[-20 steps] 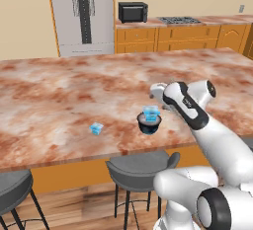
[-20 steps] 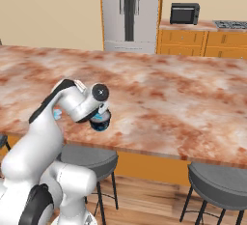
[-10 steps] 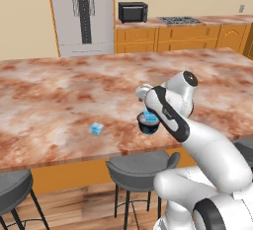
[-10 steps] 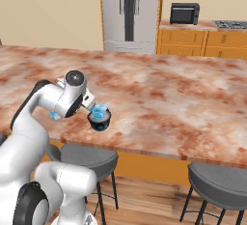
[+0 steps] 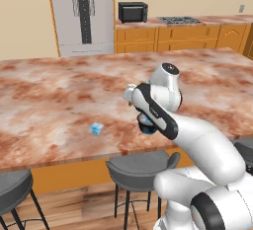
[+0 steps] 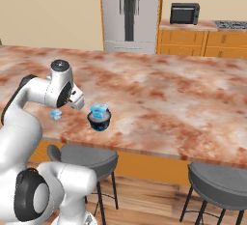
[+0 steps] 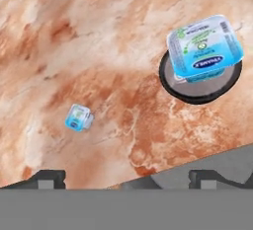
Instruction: Stack the yogurt containers by placing the smaller containers on top of the larger containers.
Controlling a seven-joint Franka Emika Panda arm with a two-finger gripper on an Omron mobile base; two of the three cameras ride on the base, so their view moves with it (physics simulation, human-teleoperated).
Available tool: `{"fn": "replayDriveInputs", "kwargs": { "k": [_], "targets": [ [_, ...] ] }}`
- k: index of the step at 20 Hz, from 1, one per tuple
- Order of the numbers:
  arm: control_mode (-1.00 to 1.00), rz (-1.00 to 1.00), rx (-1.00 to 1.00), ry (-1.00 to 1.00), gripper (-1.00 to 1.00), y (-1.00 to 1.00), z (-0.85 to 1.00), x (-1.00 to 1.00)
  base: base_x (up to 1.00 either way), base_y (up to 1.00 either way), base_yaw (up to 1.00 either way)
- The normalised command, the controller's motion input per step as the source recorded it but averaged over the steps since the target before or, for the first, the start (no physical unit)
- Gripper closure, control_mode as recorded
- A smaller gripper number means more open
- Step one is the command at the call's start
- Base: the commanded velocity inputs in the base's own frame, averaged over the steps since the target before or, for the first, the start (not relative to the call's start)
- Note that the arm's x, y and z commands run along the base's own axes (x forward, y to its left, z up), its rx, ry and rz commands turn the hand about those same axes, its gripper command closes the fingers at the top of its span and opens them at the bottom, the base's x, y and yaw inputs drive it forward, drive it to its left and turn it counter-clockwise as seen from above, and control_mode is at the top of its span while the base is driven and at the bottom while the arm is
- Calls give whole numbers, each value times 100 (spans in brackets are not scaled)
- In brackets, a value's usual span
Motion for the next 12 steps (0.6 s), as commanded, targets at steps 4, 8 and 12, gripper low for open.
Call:
{"fn": "replayDriveInputs", "kwargs": {
  "k": [4,8,12],
  "targets": [
    [-100,-1,-7,18,-100,47,0,-2,0,0,0],
    [-100,-1,-11,16,-100,48,0,0,0,0,0],
    [-100,0,-12,14,-100,51,0,-1,0,0,0]
  ]
}}
